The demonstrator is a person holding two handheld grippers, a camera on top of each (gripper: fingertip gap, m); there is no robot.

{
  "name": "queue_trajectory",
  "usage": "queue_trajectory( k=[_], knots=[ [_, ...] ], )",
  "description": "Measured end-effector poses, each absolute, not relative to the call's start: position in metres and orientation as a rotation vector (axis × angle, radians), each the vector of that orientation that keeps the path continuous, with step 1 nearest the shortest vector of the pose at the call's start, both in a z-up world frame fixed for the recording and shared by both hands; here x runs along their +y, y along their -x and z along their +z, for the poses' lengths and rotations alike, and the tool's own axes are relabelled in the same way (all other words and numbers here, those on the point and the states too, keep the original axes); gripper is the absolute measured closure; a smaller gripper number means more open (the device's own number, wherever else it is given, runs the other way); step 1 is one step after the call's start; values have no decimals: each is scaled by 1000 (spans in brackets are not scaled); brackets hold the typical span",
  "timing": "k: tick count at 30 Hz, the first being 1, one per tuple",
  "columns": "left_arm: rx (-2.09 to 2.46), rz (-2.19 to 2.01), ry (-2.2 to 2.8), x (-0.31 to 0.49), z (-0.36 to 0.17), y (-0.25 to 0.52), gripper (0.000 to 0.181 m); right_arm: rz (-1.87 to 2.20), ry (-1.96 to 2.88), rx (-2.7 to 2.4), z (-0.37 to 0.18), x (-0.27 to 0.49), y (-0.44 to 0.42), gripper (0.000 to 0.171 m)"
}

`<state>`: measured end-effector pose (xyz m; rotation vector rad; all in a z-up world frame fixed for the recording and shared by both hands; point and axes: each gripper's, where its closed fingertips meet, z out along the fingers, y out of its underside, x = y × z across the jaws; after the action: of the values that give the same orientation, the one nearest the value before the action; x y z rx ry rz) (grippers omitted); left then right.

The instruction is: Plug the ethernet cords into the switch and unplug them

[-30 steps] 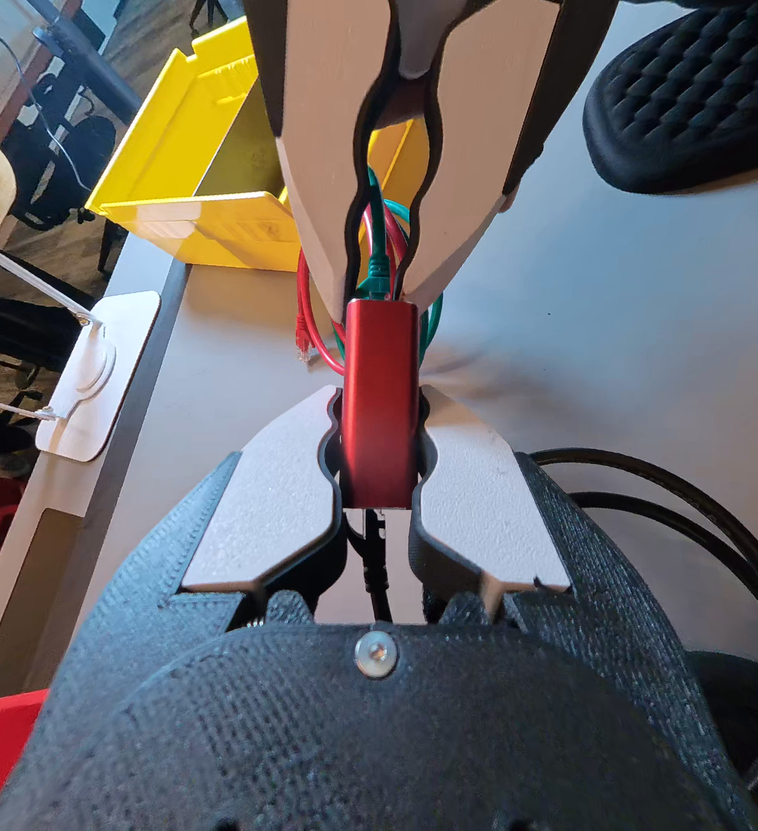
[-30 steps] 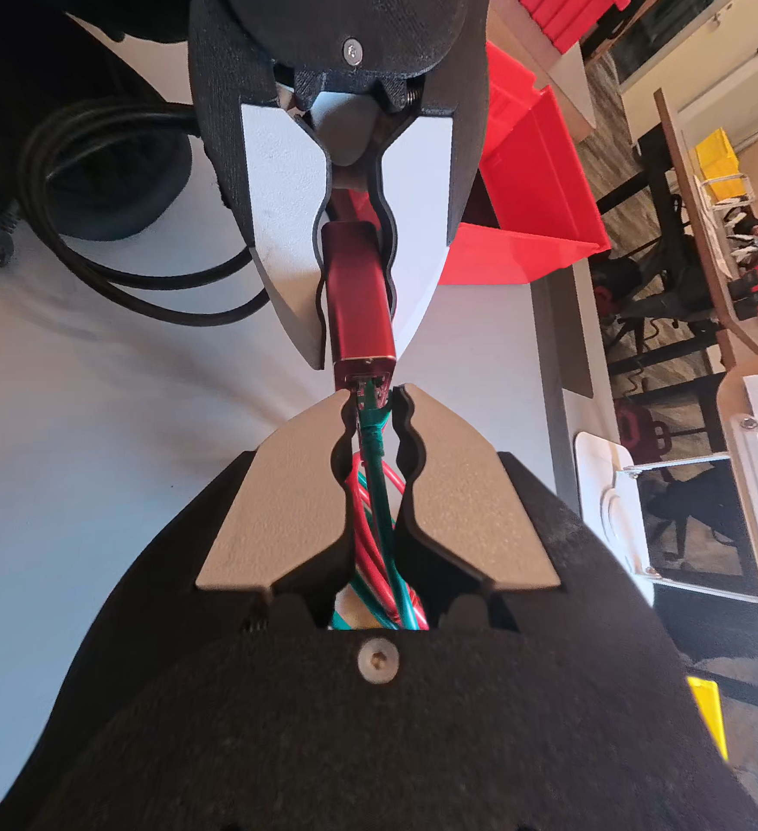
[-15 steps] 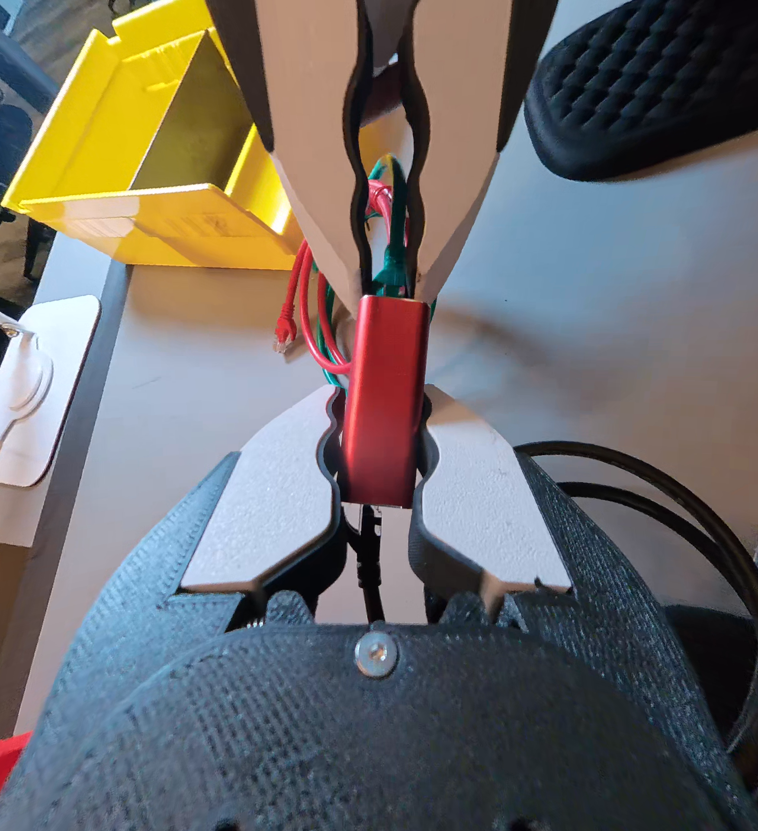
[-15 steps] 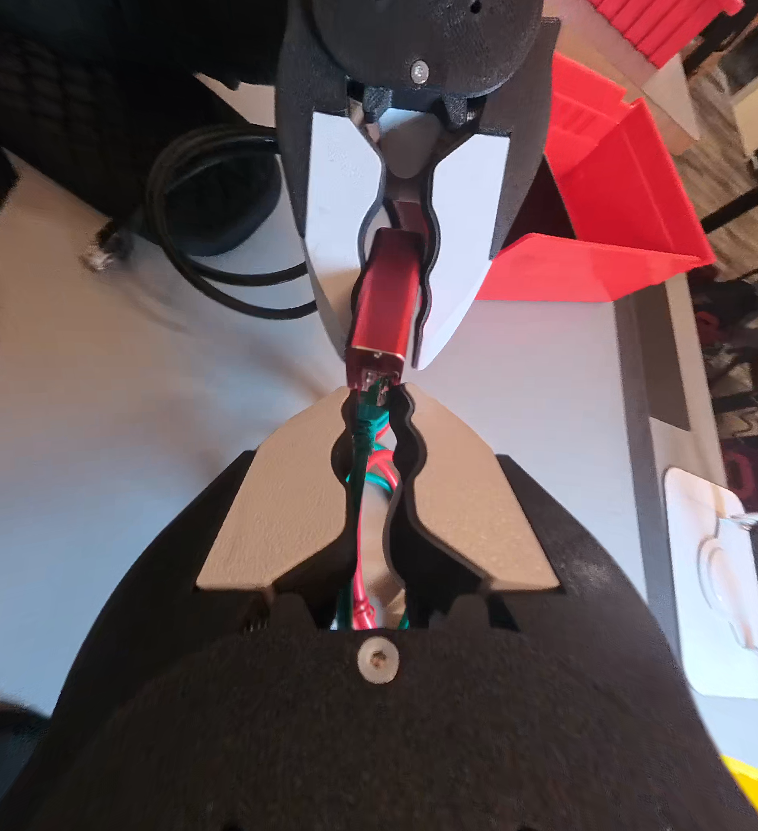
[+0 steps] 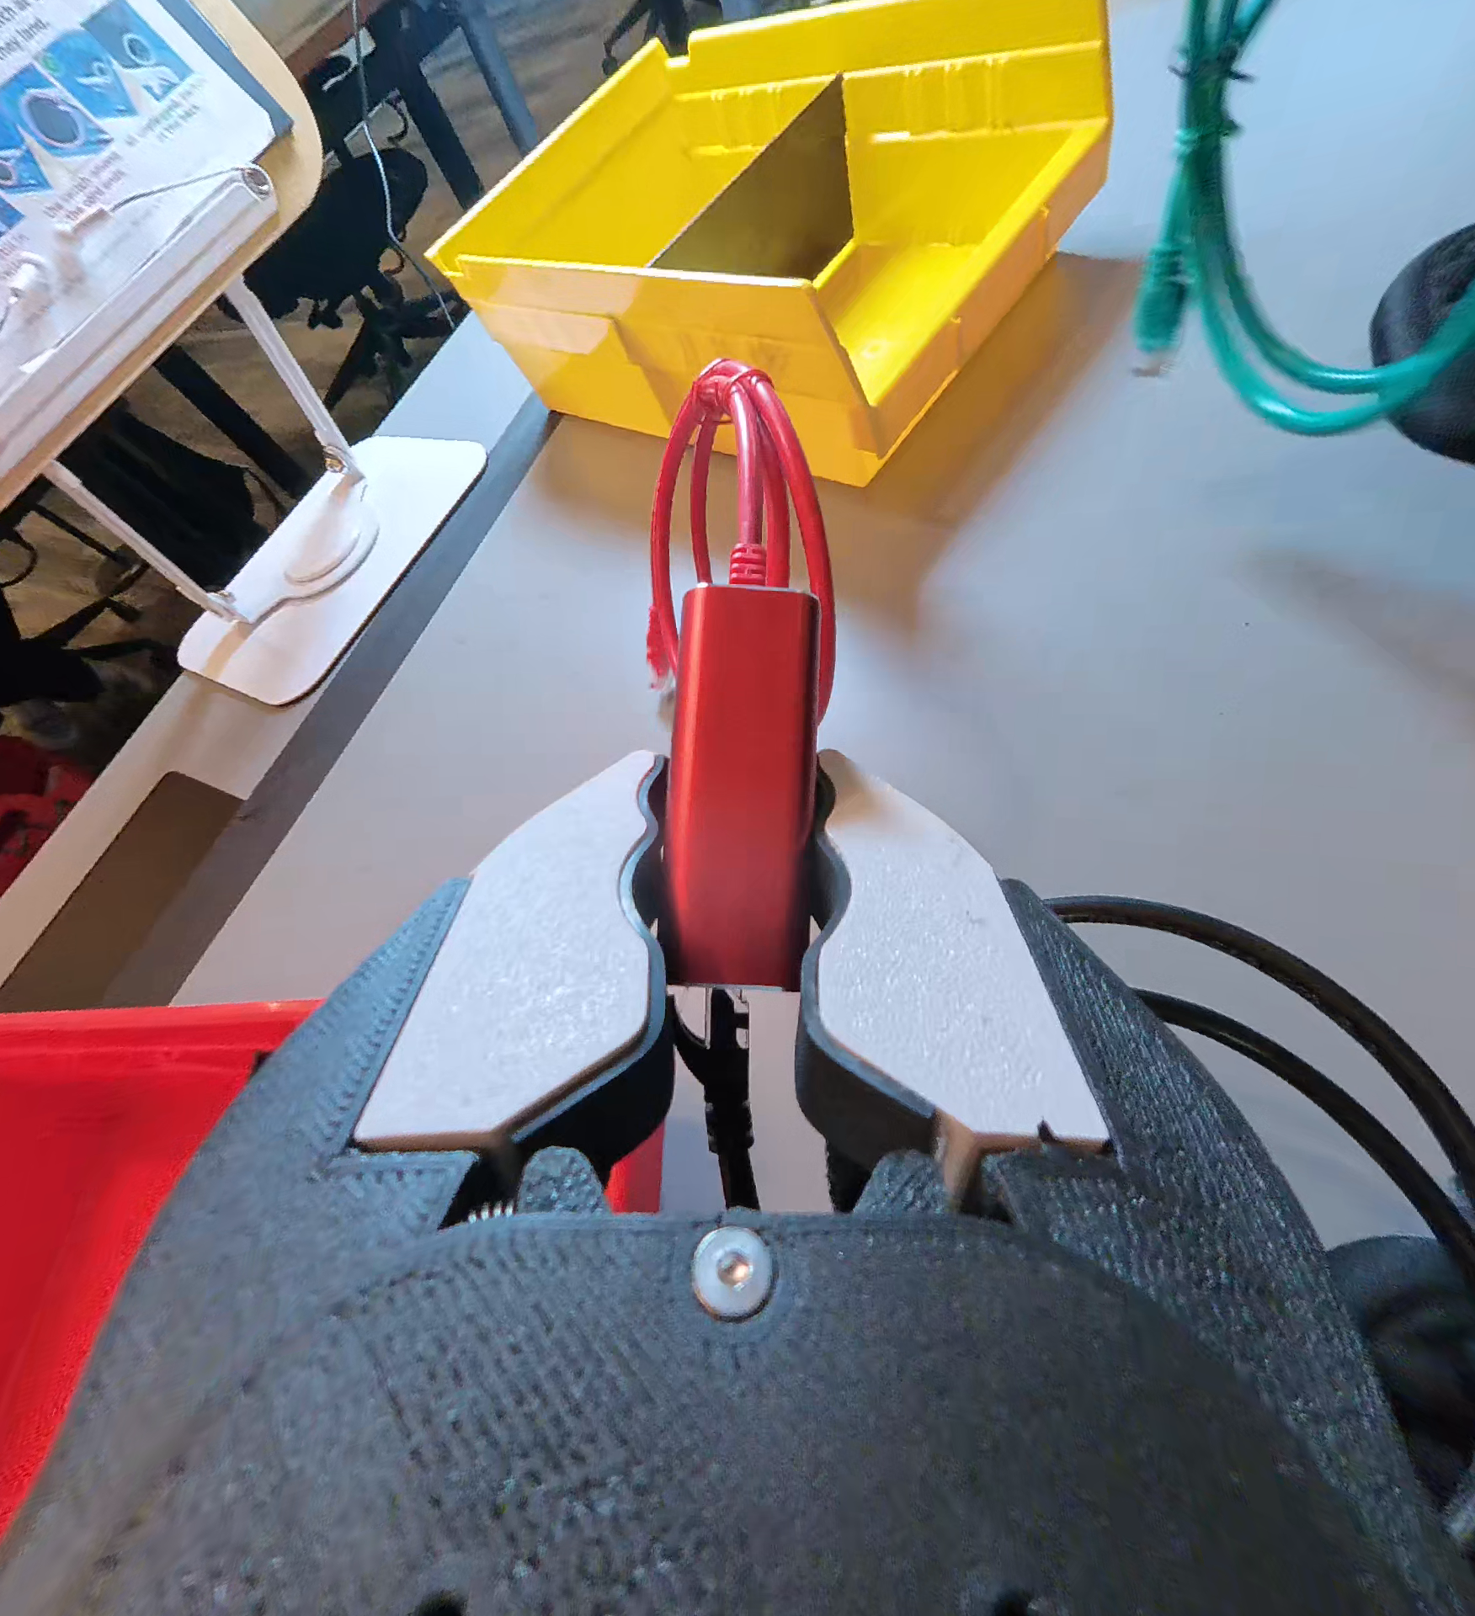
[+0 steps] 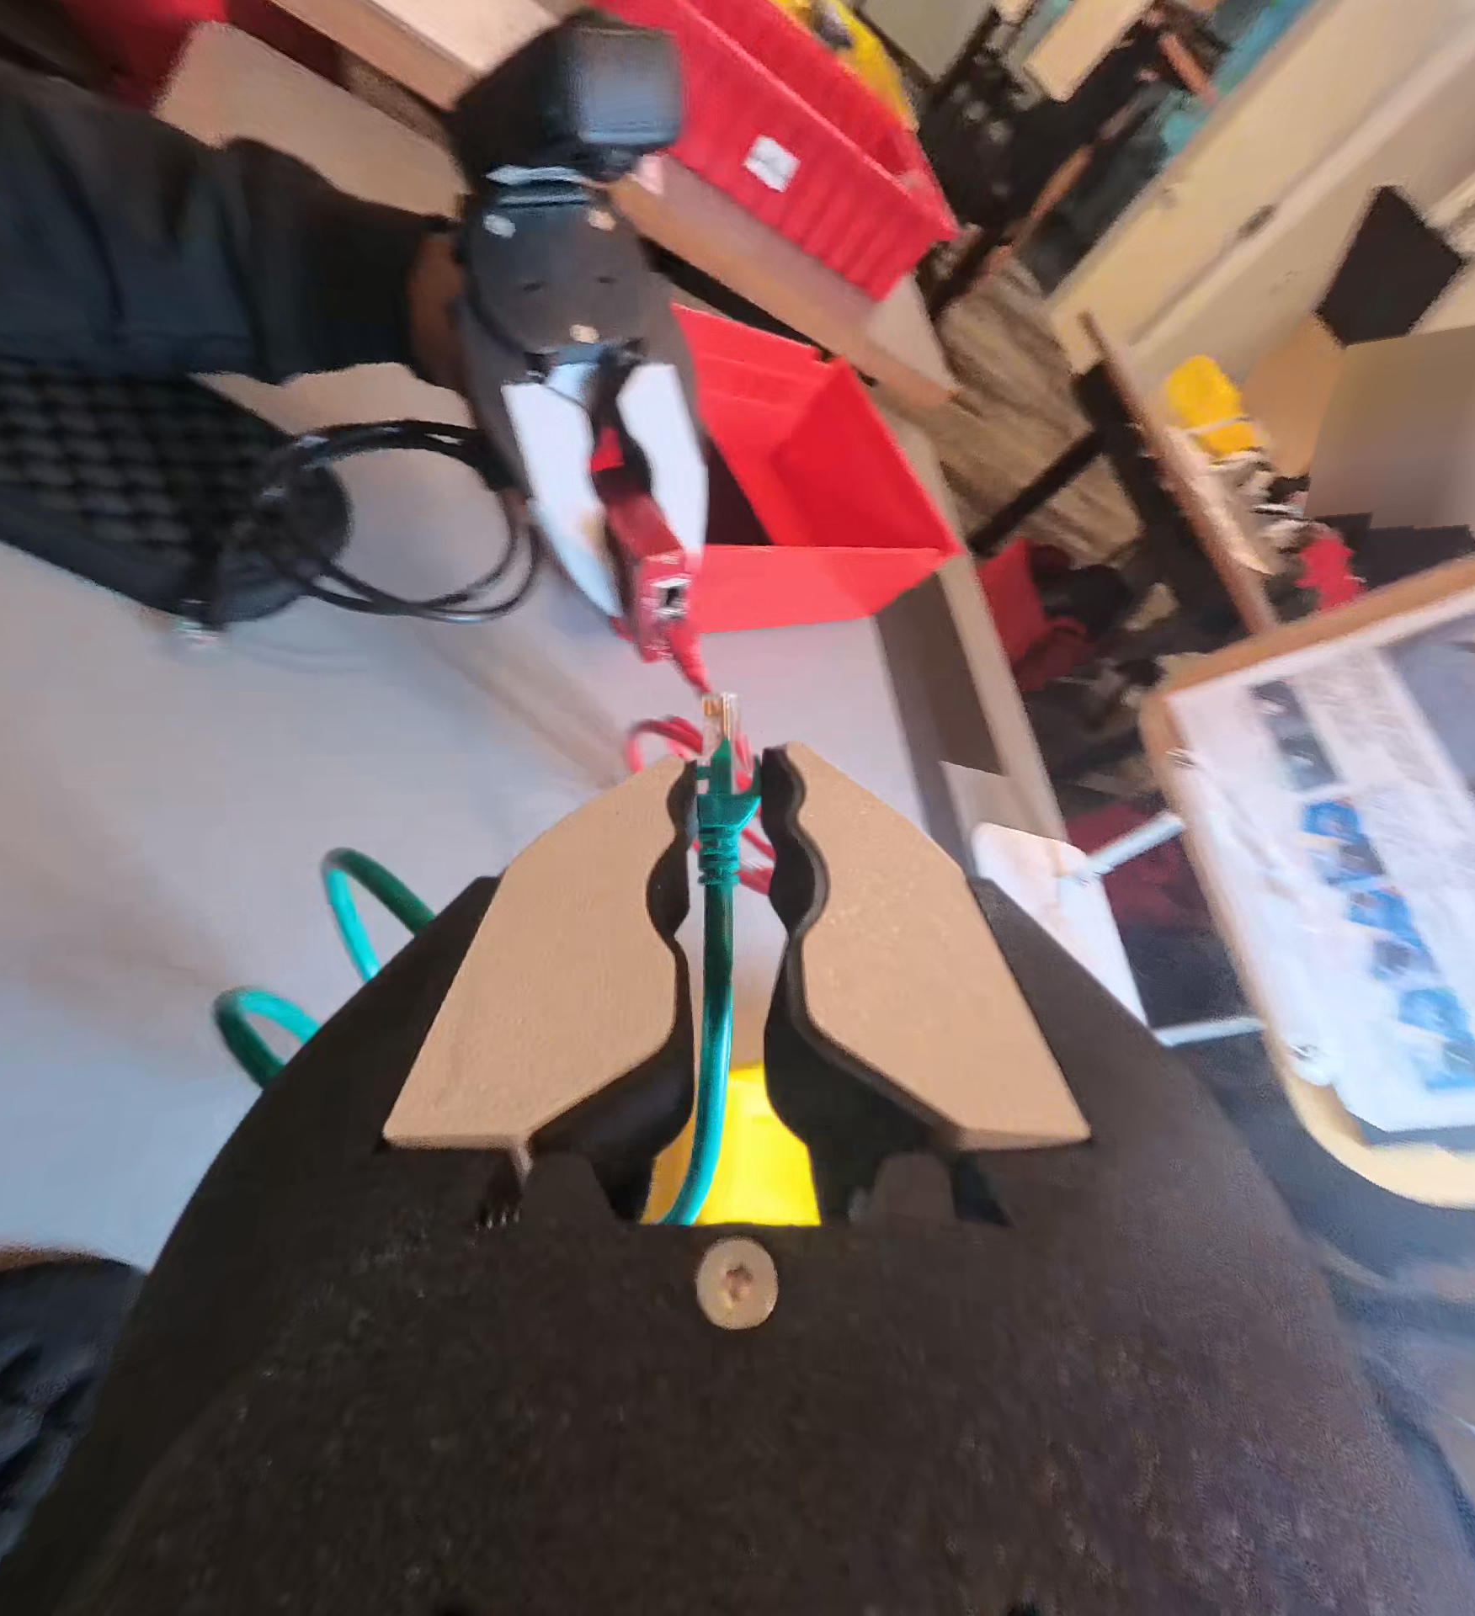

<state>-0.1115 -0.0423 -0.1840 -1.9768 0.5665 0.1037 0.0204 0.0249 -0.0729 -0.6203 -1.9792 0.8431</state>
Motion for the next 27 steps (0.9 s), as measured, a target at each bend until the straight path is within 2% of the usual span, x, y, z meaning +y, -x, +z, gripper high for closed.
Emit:
queue_trajectory(
  k=[5,7,9,14,16,19,23,27],
  knots=[
    [563,107,1989,-37,-194,109,152,490,665,-1801,-27,100,-10,157],
    [563,120,1993,-34,-196,109,152,304,689,-1769,-27,136,-5,157],
    [566,118,1993,-34,-197,107,152,195,759,-1803,-53,165,0,157],
    [548,114,1967,-34,-192,107,152,105,1052,-2006,-177,205,-10,154],
    [546,93,1952,-33,-190,105,152,147,1129,-2053,-208,204,-15,140],
    [564,64,1936,-33,-188,99,152,274,1158,-2038,-205,189,-13,117],
    [613,70,1933,-32,-191,90,152,454,1046,-2051,-166,139,-3,116],
    [688,107,1923,-32,-192,76,152,536,800,-2146,-149,67,9,127]
  ],
)
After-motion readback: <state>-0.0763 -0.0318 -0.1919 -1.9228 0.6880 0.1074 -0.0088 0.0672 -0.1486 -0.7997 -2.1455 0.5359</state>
